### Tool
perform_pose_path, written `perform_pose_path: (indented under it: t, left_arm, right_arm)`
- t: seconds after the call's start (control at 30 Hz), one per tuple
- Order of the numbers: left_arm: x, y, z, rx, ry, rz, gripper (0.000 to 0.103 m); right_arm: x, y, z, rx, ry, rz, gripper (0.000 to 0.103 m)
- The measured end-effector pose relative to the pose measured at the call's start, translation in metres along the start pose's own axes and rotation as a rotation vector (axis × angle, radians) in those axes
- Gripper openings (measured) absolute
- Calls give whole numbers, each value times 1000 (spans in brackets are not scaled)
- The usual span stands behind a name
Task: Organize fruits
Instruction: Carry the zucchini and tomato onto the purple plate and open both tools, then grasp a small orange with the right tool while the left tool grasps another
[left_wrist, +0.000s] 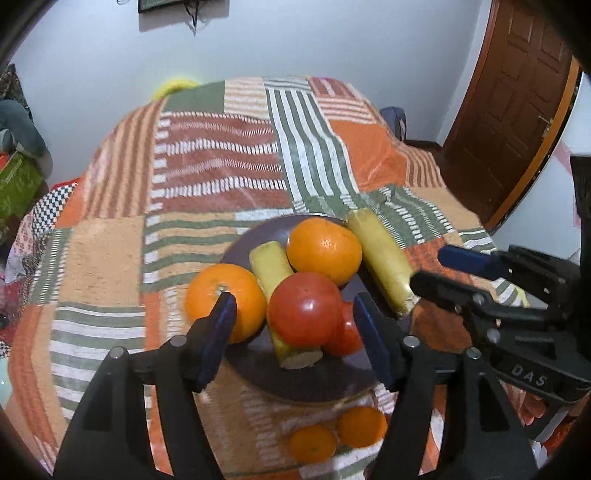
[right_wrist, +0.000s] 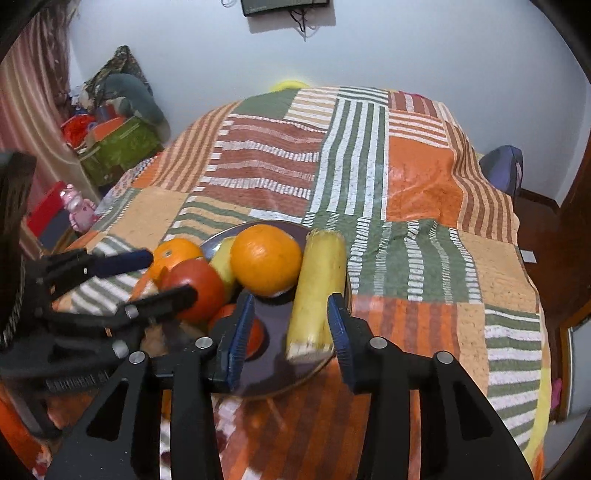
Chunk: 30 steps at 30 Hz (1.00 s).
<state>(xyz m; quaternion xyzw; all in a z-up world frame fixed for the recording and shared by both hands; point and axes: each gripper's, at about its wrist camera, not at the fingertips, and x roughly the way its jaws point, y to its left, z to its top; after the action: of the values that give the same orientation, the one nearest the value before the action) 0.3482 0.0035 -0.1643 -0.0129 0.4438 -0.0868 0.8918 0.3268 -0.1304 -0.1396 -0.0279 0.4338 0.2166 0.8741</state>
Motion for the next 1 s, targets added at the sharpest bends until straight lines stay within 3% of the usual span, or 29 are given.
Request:
perform_pose_path:
  t: [0.17,0.3,0.4,0.67,1.0]
  left_arm:
    - [-27,5,-9,1,-16,9,65]
    - [-44,10,-25,9,-13,7,67]
    - [-51,12,-39,21,1,16,68]
    - [-51,23,-78,9,60,15,68]
    - [-26,32,-108,-47,139,-27,68]
  right_arm:
    - [-20,15,-13,-45,-17,20,42]
    - [-33,30,-27,-84,-27,37,53]
    - [-34,39,-39,-102,-9,59,54]
    - [-4,59,-64,-130,88,90,54]
    - [34,71,-77,-158,184,99,51]
